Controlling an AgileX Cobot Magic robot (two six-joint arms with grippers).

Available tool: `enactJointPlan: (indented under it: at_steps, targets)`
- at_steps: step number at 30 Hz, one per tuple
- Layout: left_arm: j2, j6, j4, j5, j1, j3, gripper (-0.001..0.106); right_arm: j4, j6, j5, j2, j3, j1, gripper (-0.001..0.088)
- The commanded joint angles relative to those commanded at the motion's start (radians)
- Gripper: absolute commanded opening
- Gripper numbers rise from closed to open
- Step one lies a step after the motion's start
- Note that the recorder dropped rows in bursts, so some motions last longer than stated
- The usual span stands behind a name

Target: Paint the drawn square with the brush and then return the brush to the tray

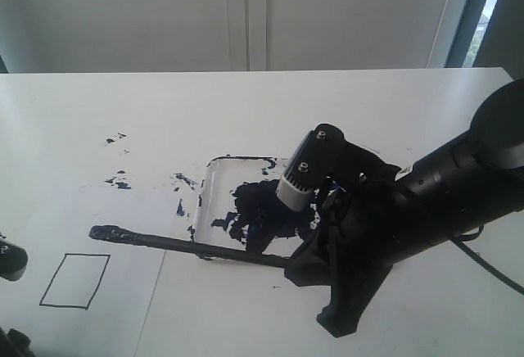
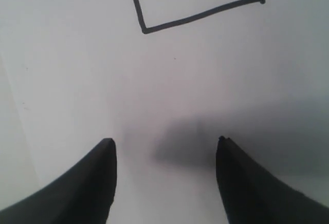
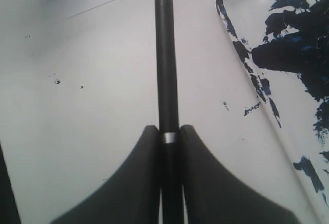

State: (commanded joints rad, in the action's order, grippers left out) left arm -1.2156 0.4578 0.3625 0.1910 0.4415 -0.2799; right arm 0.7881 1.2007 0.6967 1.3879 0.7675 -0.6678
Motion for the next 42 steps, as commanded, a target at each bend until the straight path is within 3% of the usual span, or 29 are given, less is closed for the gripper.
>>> enactJointPlan:
  at_steps: [12, 19, 25, 32, 33, 37, 42]
  targets:
    - [0.000, 0.040, -0.018, 0.035, 0.000, -0.002, 0.057, 0.000, 0.000, 0.005, 0.000, 0.000, 0.000, 0.0000]
    - [0.000, -0.185, -0.010, 0.127, 0.000, -0.002, 0.057, 0.000, 0.000, 0.007, 0.000, 0.000, 0.000, 0.0000]
    - [0.000, -0.255, -0.001, 0.154, 0.000, -0.002, 0.053, 0.000, 0.000, 0.016, 0.000, 0.000, 0.000, 0.0000]
    - [0.000, -0.245, 0.091, 0.177, 0.000, -0.006, 0.052, 0.000, 0.000, 0.016, 0.000, 0.000, 0.000, 0.0000]
    - [0.002, -0.238, 0.084, 0.177, 0.000, -0.014, 0.052, 0.000, 0.000, 0.013, 0.000, 0.000, 0.000, 0.0000]
    - [0.028, 0.022, 0.050, 0.169, 0.000, -0.080, 0.052, 0.000, 0.000, 0.012, 0.000, 0.000, 0.000, 0.0000]
    - [0.030, -0.003, -0.098, 0.160, 0.000, -0.084, 0.051, -0.003, 0.000, 0.016, 0.000, 0.000, 0.000, 0.0000]
